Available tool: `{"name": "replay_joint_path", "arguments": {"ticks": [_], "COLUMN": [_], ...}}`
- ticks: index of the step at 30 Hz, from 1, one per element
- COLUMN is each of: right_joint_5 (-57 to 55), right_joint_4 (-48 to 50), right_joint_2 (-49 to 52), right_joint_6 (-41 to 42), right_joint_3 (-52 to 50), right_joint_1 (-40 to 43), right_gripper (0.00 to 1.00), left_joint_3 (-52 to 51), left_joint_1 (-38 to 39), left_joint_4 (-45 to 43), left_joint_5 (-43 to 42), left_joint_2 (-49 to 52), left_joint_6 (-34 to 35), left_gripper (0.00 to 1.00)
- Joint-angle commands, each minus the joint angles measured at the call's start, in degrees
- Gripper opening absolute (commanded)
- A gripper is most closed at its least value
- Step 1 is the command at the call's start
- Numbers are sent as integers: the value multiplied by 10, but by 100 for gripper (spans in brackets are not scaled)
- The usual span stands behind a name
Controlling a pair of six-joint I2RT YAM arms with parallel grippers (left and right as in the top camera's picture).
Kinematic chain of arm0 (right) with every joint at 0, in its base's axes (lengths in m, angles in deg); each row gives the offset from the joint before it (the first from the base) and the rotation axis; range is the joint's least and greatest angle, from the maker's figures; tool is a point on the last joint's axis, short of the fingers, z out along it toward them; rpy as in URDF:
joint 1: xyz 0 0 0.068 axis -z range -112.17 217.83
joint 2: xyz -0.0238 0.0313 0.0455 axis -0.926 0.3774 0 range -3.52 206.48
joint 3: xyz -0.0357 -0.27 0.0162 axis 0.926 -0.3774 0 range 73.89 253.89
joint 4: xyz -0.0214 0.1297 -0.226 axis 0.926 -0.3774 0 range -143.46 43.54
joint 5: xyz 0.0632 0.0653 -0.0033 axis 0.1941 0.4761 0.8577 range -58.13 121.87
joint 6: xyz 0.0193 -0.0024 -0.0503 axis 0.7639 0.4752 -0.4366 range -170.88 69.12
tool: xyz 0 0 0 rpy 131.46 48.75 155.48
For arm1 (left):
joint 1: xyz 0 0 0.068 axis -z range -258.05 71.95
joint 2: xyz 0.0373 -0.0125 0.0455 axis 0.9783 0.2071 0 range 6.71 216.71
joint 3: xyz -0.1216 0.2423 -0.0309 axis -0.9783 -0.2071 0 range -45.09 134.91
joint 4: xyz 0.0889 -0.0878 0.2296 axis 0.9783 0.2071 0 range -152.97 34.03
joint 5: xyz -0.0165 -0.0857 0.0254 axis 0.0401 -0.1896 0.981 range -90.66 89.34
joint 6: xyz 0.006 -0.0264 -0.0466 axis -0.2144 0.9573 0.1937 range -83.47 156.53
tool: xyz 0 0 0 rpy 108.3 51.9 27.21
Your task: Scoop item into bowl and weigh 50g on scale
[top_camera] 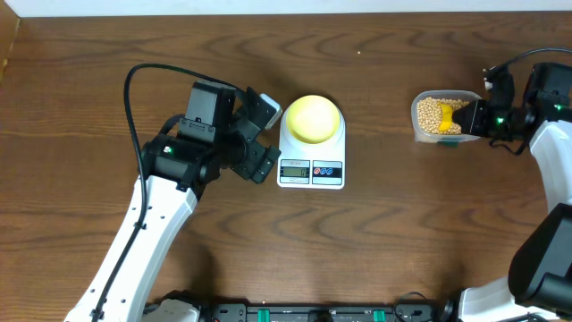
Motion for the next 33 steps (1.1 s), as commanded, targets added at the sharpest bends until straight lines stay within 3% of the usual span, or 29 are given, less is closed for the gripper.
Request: {"name": "replay_joint_path", "arguments": {"ticks": [1,20,33], "right_joint_5": [28,73,195], "right_joint_4": [6,2,4], "right_joint_2": [19,45,45], "right_joint_6": [-8,-6,-6], "right_joint_3": [-4,-4,-3], "right_joint_1": [2,51,106], "right_gripper": [1,1,1], "left_joint_3": [-8,-8,-8], "left_joint_1": [0,0,0], "left_joint_4": [1,1,1], "left_joint_5": [-9,-9,-9], "left_joint_2": [-4,-4,-4], "left_joint_6": [-10,-10,-10], "left_gripper": [89,89,89]}}
